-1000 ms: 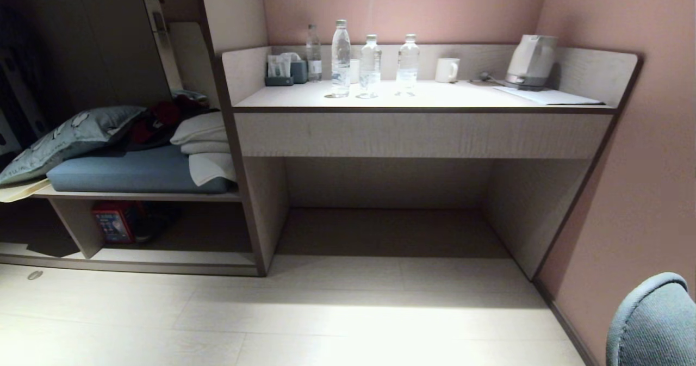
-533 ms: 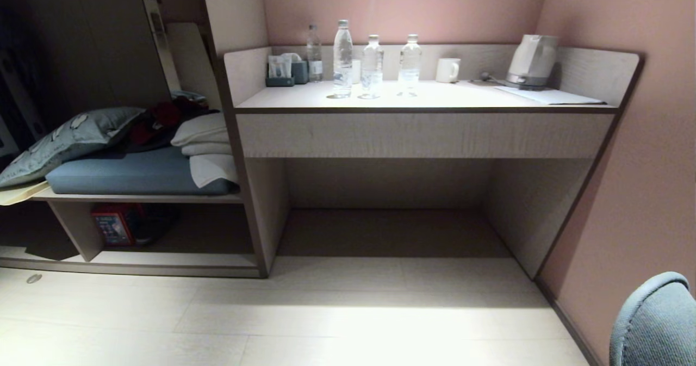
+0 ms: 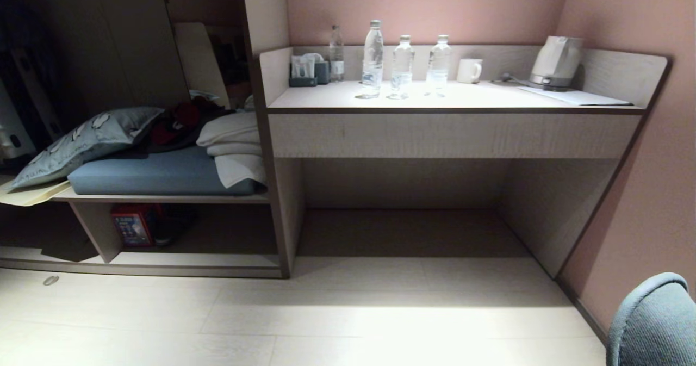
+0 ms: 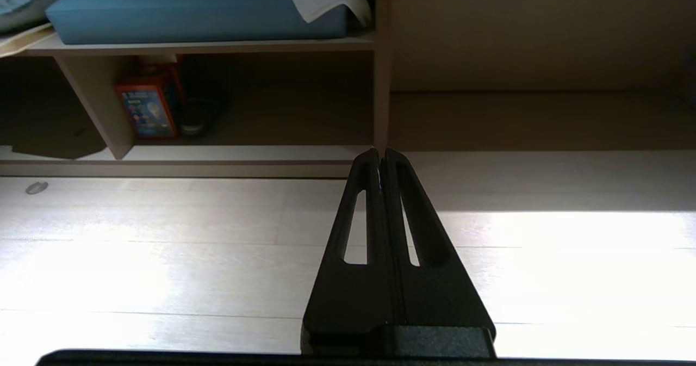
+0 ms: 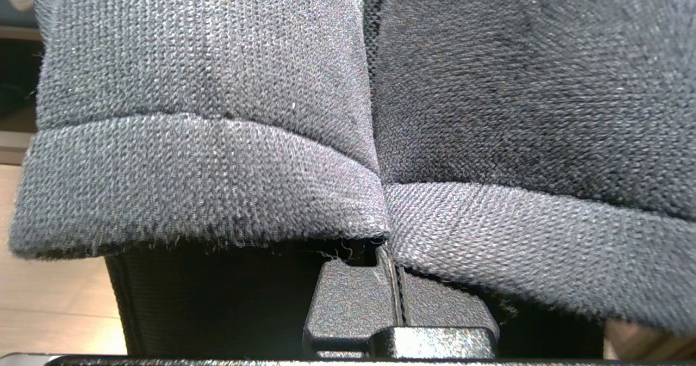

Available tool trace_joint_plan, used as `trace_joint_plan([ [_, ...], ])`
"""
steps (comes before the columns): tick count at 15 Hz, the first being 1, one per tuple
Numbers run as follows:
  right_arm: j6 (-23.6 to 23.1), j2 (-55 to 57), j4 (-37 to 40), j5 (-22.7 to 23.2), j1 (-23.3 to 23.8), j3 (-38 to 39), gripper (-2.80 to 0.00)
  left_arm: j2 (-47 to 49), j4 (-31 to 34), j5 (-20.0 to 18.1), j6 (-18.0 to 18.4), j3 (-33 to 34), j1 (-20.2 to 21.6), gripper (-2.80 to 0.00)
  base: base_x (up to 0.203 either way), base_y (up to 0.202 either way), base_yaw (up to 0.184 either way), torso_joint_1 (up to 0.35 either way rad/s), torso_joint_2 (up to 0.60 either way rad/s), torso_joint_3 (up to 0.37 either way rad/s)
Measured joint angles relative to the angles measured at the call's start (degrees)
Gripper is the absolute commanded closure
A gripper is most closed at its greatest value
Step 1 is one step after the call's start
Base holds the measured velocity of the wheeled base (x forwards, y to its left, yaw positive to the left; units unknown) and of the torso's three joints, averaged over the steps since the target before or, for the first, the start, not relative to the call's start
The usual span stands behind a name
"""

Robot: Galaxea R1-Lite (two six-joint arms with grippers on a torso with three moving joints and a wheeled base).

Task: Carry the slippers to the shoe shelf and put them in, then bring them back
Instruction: Place the slippers into the shoe cabinet

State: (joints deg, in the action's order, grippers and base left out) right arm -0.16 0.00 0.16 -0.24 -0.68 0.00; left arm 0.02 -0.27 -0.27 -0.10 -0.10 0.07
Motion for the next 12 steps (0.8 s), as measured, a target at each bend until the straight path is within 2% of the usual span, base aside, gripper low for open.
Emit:
trace_joint_plan([
  [12,0.0,0.0,0.0,0.0,0.0,0.0,0.00,0.0,0.0,0.0,0.0,0.0,0.0,0.00,0.000,0.194,-0.002,0.000,0.00,0.003],
])
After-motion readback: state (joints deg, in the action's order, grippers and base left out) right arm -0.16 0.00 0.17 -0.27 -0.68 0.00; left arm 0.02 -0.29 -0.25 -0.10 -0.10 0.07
